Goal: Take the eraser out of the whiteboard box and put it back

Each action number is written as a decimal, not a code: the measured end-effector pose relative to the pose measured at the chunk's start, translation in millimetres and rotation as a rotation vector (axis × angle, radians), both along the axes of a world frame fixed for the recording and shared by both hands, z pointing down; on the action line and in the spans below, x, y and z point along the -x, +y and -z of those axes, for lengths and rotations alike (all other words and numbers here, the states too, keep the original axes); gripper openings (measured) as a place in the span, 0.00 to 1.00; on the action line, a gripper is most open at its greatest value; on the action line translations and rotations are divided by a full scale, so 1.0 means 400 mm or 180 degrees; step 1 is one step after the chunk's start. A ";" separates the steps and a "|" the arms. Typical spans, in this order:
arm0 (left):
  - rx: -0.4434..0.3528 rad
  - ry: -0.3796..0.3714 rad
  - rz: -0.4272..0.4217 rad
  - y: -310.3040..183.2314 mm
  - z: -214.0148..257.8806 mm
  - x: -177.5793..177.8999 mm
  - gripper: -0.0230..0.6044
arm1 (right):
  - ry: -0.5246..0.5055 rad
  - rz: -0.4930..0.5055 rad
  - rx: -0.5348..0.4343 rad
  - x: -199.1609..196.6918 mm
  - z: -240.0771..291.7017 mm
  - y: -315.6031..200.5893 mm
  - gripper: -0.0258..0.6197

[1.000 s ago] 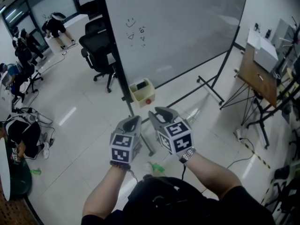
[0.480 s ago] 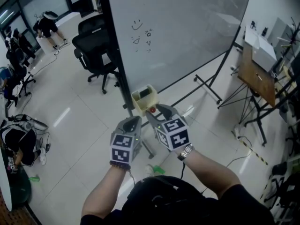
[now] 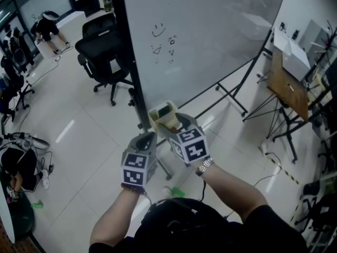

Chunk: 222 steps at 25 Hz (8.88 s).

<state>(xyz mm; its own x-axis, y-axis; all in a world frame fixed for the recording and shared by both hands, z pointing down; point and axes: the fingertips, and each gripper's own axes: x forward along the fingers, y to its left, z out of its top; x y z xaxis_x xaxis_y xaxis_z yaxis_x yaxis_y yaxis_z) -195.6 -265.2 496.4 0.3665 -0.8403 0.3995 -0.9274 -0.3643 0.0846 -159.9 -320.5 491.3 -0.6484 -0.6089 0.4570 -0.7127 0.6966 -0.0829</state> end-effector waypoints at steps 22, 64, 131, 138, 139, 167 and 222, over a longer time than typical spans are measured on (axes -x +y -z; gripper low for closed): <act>0.0148 0.0068 0.0110 -0.099 -0.071 0.125 0.04 | 0.0449 -0.0140 0.0264 0.074 -0.147 -0.172 0.59; -0.0036 0.0077 0.0106 -0.076 -0.003 0.157 0.04 | 0.0309 -0.0421 -0.0113 0.062 0.011 -0.168 0.48; -0.0245 -0.0263 0.0294 0.315 0.099 -0.309 0.04 | -0.0271 0.0176 -0.0366 -0.319 0.195 0.288 0.47; -0.0255 -0.0279 0.0348 0.349 0.104 -0.336 0.04 | -0.0282 0.0266 -0.0367 -0.338 0.195 0.327 0.47; -0.0256 -0.0285 0.0354 0.352 0.104 -0.338 0.04 | -0.0283 0.0276 -0.0366 -0.341 0.194 0.331 0.47; -0.0148 -0.0337 0.0088 0.411 0.099 -0.301 0.19 | -0.0280 0.0174 -0.0335 -0.296 0.215 0.425 0.47; 0.0153 -0.0615 0.0165 0.339 0.004 -0.342 0.27 | -0.0540 0.0629 -0.0353 -0.319 0.243 0.459 0.54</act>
<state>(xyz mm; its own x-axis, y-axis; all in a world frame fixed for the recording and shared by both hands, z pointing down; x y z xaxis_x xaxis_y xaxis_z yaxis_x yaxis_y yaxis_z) -58.9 -129.8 494.7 0.2361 -0.8342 0.4983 -0.9455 -0.3156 -0.0804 -32.1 -136.9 394.3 -0.8210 -0.5033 0.2696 -0.5446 0.8321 -0.1050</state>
